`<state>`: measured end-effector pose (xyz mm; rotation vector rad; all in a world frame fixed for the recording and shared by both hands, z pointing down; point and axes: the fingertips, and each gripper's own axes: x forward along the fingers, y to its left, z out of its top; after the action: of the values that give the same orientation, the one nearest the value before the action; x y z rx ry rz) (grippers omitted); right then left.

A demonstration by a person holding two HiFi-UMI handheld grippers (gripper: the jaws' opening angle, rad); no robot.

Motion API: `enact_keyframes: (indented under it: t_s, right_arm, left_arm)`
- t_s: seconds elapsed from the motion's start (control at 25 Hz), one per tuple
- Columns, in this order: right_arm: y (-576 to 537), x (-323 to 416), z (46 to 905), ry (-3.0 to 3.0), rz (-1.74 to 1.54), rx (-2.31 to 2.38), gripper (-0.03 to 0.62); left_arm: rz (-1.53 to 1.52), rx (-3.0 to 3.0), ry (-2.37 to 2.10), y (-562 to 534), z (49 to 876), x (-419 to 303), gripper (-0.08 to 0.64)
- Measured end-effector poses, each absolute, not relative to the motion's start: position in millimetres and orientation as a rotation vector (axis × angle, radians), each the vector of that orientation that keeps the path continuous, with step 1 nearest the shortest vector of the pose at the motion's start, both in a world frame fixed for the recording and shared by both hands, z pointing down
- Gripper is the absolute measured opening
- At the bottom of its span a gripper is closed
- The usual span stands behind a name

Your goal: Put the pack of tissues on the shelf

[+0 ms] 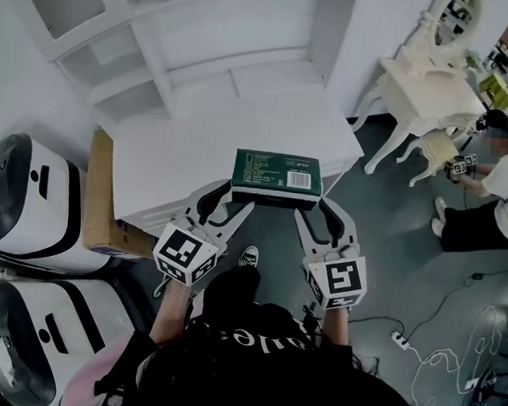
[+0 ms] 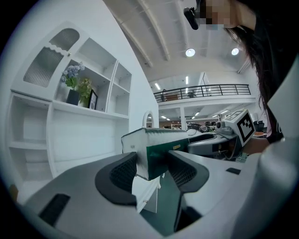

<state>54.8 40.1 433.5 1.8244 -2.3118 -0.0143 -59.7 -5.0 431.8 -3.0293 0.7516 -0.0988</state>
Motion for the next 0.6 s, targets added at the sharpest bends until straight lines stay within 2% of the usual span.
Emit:
enact_keyframes:
  t_s: [0.6]
  right_arm:
    - [-119,97,411,-2.223,-0.04,1.906,0.202]
  left_arm:
    - [-0.037,-3.042,0.623,-173,412,-13,0.219]
